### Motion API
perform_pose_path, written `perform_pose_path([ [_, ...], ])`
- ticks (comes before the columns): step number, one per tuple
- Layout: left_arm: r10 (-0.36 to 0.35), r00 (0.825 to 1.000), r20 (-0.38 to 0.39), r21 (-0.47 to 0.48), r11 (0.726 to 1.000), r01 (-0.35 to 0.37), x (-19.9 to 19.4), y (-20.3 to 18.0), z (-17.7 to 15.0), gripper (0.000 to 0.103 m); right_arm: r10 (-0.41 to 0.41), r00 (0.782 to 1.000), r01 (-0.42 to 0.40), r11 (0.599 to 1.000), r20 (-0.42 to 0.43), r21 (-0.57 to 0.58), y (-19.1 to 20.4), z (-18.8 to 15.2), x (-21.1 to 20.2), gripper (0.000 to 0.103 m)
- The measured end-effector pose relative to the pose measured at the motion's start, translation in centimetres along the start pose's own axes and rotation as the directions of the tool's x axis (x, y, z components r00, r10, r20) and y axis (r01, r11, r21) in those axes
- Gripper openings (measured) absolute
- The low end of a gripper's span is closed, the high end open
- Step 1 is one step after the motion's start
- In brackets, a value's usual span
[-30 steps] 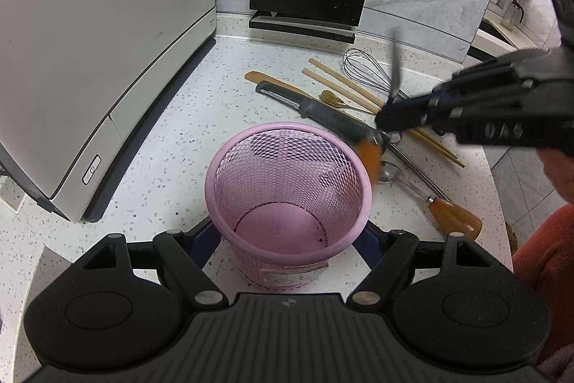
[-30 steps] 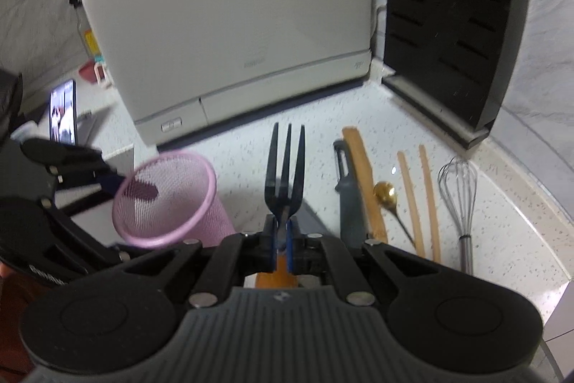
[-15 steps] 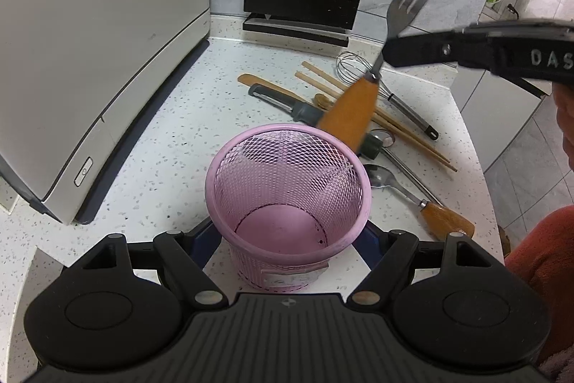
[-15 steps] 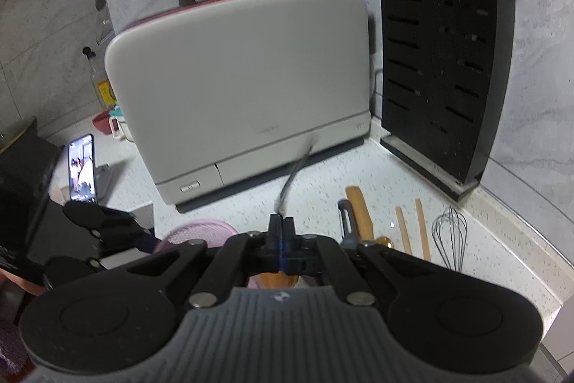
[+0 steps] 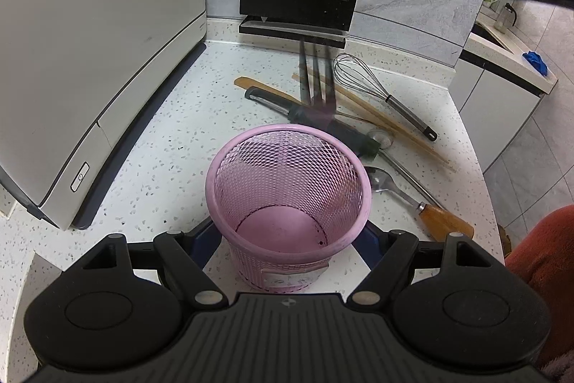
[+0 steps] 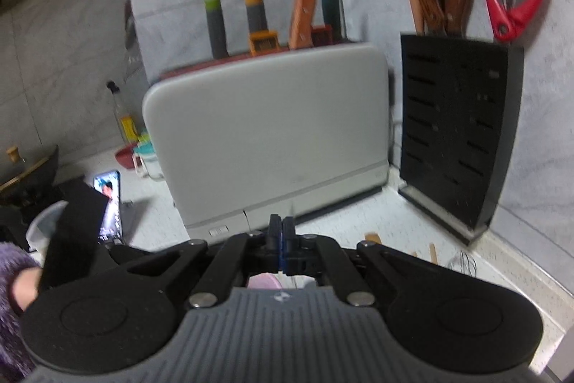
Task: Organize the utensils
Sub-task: 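Lift the fork with the right gripper and carry it over the pink cup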
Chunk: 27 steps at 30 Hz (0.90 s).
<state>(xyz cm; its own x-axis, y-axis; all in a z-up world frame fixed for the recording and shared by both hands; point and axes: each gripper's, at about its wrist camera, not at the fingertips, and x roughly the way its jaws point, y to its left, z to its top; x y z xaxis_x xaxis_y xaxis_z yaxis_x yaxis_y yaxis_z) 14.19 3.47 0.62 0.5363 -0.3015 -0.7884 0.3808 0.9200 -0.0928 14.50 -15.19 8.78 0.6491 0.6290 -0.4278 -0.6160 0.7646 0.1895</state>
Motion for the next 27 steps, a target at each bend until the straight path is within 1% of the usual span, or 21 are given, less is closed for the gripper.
perform_pose_path([
  [3,-0.002,1.000,0.002,-0.002,1.000,0.002,-0.1,0.0,-0.1,0.090,-0.003,1.000,0.003,1.000,-0.008,-0.020,0.6,0.2,0.5,0.000],
  [8,0.003,1.000,0.007,-0.003,1.000,-0.003,-0.1,0.1,-0.2,0.090,-0.002,0.996,0.001,1.000,-0.091,-0.001,-0.2,-0.6,2.2,0.000],
  [12,0.014,1.000,0.004,-0.018,1.000,-0.014,-0.2,0.4,-0.1,0.090,-0.025,0.988,0.028,0.999,-0.152,0.016,-1.1,-1.7,3.6,0.000],
  [16,0.030,1.000,0.004,-0.028,0.999,-0.030,-0.2,0.8,0.0,0.090,-0.054,0.978,0.056,0.998,-0.201,0.005,-1.5,-2.7,5.3,0.004],
  [18,0.030,1.000,0.004,-0.028,0.999,-0.030,-0.3,0.9,-0.1,0.090,-0.049,0.974,0.050,0.999,-0.220,-0.004,-1.5,-3.2,6.1,0.007],
  [21,0.041,0.999,0.005,-0.028,0.999,-0.041,-0.5,1.0,-0.2,0.090,-0.046,0.972,0.043,0.999,-0.229,-0.019,-1.4,-3.6,6.7,0.008],
  [23,0.050,0.999,0.005,-0.033,0.998,-0.049,-0.6,1.2,-0.3,0.090,-0.046,0.975,0.040,0.999,-0.220,-0.032,-1.1,-3.7,6.8,0.025],
  [25,0.053,0.999,0.006,-0.042,0.998,-0.053,-0.6,1.5,-0.3,0.090,-0.046,0.977,0.036,0.998,-0.208,-0.052,-0.7,-3.7,7.1,0.029],
  [27,0.062,0.998,0.005,-0.043,0.997,-0.062,-0.6,1.6,-0.3,0.090,-0.054,0.978,0.040,0.996,-0.199,-0.075,-0.3,-3.7,7.5,0.029],
])
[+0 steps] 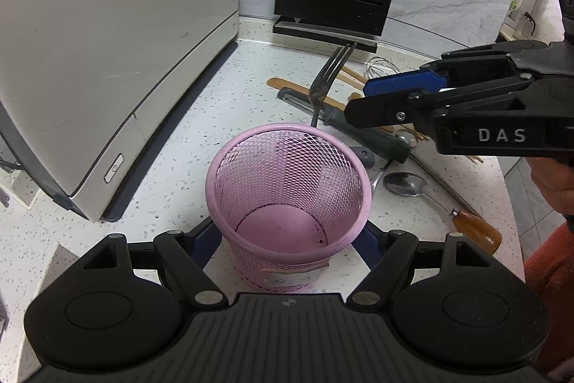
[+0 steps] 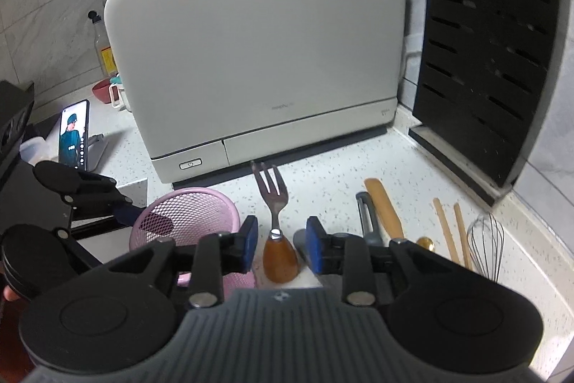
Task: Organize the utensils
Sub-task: 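Lift the fork with the right gripper and carry it over the pink cup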
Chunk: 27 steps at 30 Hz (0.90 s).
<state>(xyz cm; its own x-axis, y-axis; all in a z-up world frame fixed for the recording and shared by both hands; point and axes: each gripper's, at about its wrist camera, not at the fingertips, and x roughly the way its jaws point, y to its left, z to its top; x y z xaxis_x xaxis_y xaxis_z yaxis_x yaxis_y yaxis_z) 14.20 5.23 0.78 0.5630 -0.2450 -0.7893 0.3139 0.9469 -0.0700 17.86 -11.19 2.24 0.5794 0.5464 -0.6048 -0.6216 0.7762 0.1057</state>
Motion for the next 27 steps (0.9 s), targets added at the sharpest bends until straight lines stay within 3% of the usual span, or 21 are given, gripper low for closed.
perform_pose_path([
  [11,0.006,1.000,0.003,0.003,1.000,-0.006,0.0,0.0,-0.1,0.090,-0.025,0.999,0.028,0.997,0.041,-0.075,0.3,0.5,3.2,0.029],
  [18,0.006,1.000,0.003,0.003,1.000,-0.006,0.1,0.0,-0.1,0.090,0.004,0.999,0.000,0.997,0.041,-0.084,0.4,0.6,4.4,0.028],
  [27,0.005,1.000,0.002,0.002,1.000,-0.005,0.1,0.0,-0.1,0.090,-0.009,0.998,0.017,0.991,0.062,-0.134,1.4,0.4,4.5,0.007],
])
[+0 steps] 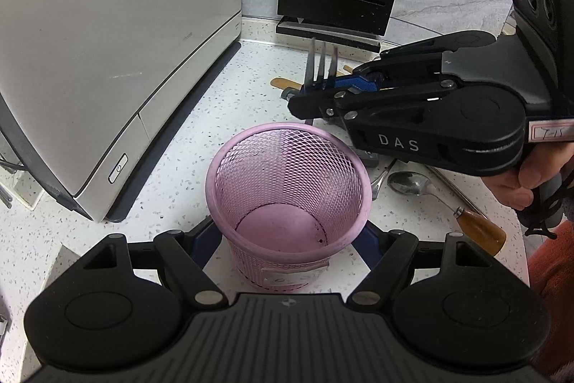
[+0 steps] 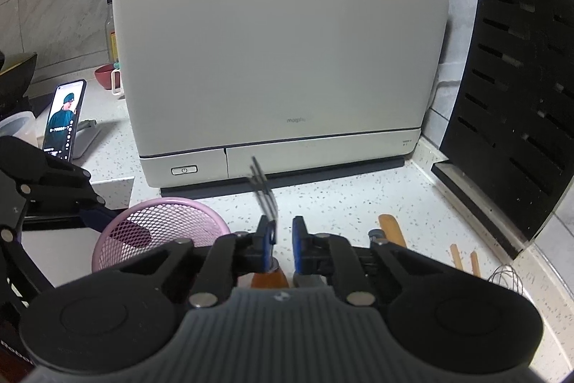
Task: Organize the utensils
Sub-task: 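Lift the fork with the right gripper and carry it over the pink cup, then lower the fork handle-first into the pink cup and open the right gripper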
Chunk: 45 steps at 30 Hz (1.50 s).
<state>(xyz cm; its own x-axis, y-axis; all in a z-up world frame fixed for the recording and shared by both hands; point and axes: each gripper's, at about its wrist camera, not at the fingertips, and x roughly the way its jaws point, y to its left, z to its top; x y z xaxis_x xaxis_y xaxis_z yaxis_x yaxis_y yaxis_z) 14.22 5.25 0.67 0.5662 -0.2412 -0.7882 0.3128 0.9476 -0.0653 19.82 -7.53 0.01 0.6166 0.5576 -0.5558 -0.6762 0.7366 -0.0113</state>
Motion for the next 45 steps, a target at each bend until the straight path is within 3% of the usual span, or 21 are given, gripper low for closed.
perform_pose_path([
  [2,0.001,1.000,0.001,0.000,1.000,-0.001,0.0,0.0,0.0,0.090,-0.003,1.000,0.003,1.000,0.000,0.002,0.0,0.0,-0.1,0.000],
  [9,-0.003,1.000,0.010,0.005,1.000,0.003,0.1,-0.1,-0.1,0.089,-0.018,1.000,0.018,0.999,0.000,0.028,-0.6,0.2,-1.1,0.000],
  [22,-0.023,1.000,0.002,0.025,0.999,0.023,0.5,-1.0,0.4,0.089,-0.064,0.985,0.058,0.997,0.161,0.042,-0.9,2.4,-7.4,0.000],
  [29,-0.037,0.999,0.001,0.029,0.999,0.037,0.6,-1.4,0.4,0.089,0.021,0.965,-0.047,0.994,0.261,0.094,-1.0,3.2,-11.0,0.000],
  [39,-0.052,0.999,0.002,0.048,0.997,0.052,0.6,-1.8,0.4,0.089,0.093,0.981,-0.098,0.995,0.172,0.022,0.9,2.4,-9.1,0.000],
  [45,-0.053,0.999,0.002,0.049,0.997,0.053,0.6,-2.0,0.4,0.089,0.105,0.991,-0.104,0.994,0.082,-0.025,1.8,1.0,-5.8,0.000],
])
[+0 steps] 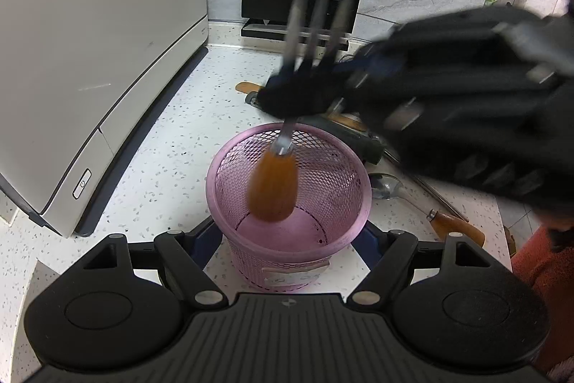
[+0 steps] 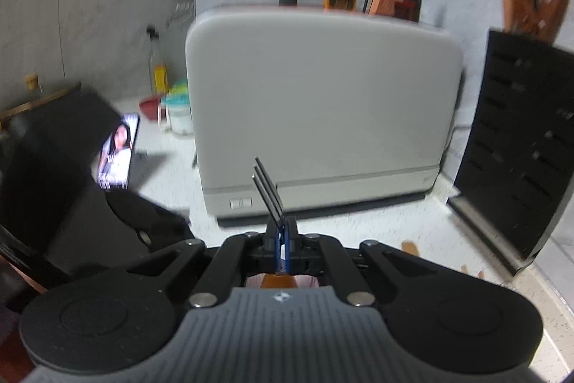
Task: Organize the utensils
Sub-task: 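Lower the fork handle-first into the pink cup and open the right gripper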
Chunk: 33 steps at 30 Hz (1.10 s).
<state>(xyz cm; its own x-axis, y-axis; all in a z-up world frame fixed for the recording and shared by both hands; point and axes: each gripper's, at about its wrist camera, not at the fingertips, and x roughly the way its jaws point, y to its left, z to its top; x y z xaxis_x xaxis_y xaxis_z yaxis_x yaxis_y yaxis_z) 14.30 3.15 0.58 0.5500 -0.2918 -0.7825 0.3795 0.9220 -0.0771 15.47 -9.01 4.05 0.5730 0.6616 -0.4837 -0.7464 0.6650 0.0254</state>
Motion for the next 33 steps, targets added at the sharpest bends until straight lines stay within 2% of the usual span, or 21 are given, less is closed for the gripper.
perform_pose_path([
  [13,0.001,1.000,0.001,0.003,1.000,-0.001,-0.1,0.0,-0.2,0.089,0.006,0.996,-0.006,1.000,-0.091,-0.003,-0.4,-1.4,2.8,0.000],
  [18,0.004,1.000,0.001,0.006,1.000,-0.004,0.0,-0.1,-0.2,0.089,-0.006,0.996,0.005,1.000,-0.093,-0.006,-0.3,-1.5,2.8,0.000],
  [21,0.005,1.000,0.002,0.008,1.000,-0.005,0.0,-0.1,-0.2,0.089,0.002,0.996,0.000,1.000,-0.086,0.019,-0.5,-1.3,2.4,0.003],
  [23,0.005,1.000,0.002,0.008,1.000,-0.005,0.0,-0.1,-0.2,0.089,0.004,0.997,-0.001,0.999,-0.082,0.034,-0.8,-1.1,2.1,0.017],
  [25,0.005,1.000,0.003,0.008,1.000,-0.005,0.0,0.0,-0.2,0.089,0.009,0.997,-0.005,0.999,-0.077,0.052,-1.0,-1.0,1.6,0.024],
  [33,0.005,1.000,0.003,0.008,1.000,-0.005,-0.1,0.0,-0.2,0.089,-0.011,1.000,0.013,0.995,-0.024,0.100,-1.9,0.2,-2.4,0.034],
])
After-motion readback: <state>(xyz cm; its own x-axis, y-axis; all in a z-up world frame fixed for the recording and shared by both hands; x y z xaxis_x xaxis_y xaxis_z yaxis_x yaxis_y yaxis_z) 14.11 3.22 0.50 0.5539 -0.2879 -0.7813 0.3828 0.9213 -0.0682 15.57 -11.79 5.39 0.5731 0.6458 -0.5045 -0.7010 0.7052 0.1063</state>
